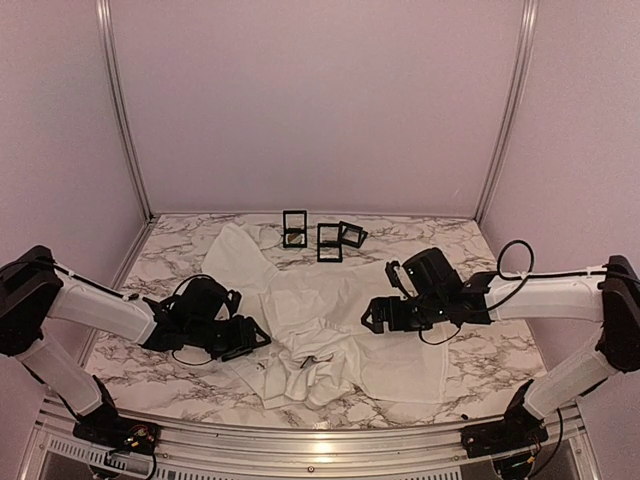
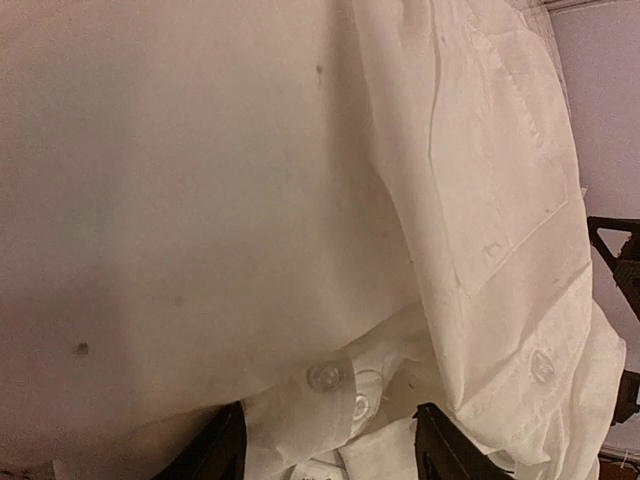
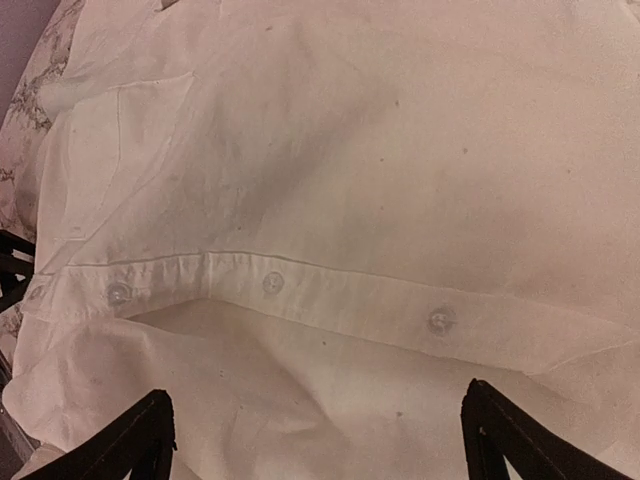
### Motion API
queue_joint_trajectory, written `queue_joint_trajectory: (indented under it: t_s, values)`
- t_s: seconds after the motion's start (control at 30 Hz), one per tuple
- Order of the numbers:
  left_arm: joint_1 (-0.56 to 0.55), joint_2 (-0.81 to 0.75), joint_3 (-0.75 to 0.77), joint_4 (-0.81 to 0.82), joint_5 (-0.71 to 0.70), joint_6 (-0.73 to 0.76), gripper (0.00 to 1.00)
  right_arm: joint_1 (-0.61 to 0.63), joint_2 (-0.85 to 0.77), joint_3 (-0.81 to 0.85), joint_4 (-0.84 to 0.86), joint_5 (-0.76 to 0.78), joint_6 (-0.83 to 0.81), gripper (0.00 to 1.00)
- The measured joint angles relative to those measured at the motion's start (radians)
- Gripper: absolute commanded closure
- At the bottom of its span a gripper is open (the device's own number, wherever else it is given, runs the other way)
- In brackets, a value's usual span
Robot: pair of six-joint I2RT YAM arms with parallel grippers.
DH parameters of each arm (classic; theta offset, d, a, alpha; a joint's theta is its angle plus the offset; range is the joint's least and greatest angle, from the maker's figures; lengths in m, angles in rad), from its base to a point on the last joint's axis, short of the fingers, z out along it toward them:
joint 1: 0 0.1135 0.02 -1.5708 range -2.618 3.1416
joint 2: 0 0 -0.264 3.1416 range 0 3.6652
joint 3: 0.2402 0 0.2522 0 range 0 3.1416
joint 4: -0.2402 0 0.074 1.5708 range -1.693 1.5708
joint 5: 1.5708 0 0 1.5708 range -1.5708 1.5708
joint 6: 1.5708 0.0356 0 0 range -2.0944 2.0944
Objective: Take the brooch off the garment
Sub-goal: Move the flattened clothing to the center of the board, then pick up the brooch from the flattened clothing.
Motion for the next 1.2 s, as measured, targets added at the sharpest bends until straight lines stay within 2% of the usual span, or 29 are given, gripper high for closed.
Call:
queue_joint_trajectory:
  t_s: [0.2, 0.4, 0.77, 0.93, 1.2]
  values:
    - [0.124, 0.002, 0.008, -0.015, -0.007, 0.06, 0.4, -0.048, 0.0, -0.074, 0.048, -0.002, 0.055, 0.03]
    - [0.242, 0.058, 0.098, -0.089, -0.031, 0.164, 0.4, -0.116, -0.008, -0.133, 0.076, -0.005, 0.08, 0.03]
    - [0.403, 0.128, 0.254, -0.237, -0.083, 0.322, 0.39, -0.122, -0.014, -0.153, 0.087, -0.011, 0.079, 0.05]
    - [0.403, 0.073, 0.288, -0.301, -0.079, 0.362, 0.39, -0.088, -0.032, -0.074, 0.01, 0.03, 0.035, 0.1]
    - [0.286, -0.154, 0.238, -0.352, -0.047, 0.359, 0.4, 0.13, -0.005, 0.24, -0.043, 0.106, -0.142, 0.27]
